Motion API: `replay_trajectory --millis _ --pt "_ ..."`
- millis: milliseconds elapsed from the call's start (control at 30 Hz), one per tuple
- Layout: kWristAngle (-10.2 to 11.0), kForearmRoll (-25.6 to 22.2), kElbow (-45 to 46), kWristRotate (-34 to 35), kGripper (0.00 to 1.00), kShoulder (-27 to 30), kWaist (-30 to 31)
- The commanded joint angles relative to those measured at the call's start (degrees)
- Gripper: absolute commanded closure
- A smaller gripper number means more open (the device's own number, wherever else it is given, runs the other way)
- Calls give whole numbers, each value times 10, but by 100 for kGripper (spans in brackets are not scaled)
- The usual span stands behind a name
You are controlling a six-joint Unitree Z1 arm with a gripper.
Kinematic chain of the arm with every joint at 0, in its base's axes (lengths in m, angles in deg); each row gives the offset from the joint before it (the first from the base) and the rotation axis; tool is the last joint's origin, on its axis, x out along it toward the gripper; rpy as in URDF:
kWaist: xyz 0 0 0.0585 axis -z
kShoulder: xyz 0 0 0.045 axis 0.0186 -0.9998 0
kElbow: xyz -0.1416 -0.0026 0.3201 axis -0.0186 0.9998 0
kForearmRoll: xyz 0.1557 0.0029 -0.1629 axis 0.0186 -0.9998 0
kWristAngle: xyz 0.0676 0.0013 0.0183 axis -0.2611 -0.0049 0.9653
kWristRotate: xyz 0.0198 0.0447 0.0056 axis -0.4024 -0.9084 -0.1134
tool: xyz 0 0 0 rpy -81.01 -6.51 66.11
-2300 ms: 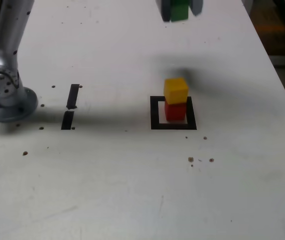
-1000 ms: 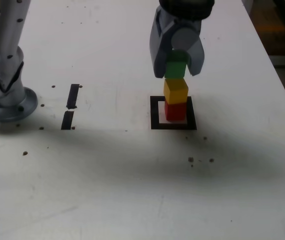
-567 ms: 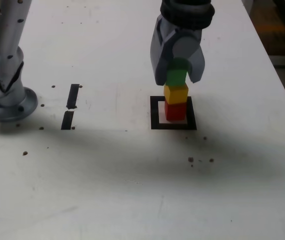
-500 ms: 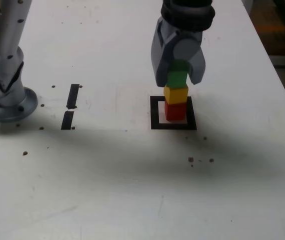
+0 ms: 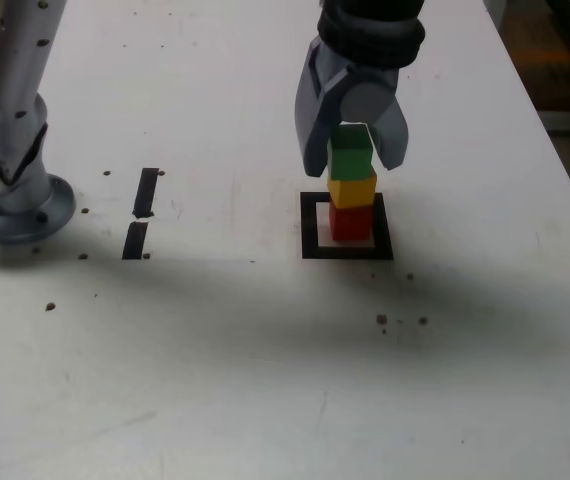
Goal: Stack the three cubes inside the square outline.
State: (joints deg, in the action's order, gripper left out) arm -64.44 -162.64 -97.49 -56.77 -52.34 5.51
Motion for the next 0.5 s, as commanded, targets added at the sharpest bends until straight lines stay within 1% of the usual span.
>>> replay_trajectory --millis 0,167,233,300,367,467 --pt "-2 -3 -10 1 0 13 4" --pt "-6 -13 -28 1 0 40 8" --pt "-4 -22 -35 2 0 56 8" --pt "5 -33 -41 4 0 79 9" --pt "20 -45 -41 4 0 108 8" --pt "43 -62 -17 -1 0 170 -3"
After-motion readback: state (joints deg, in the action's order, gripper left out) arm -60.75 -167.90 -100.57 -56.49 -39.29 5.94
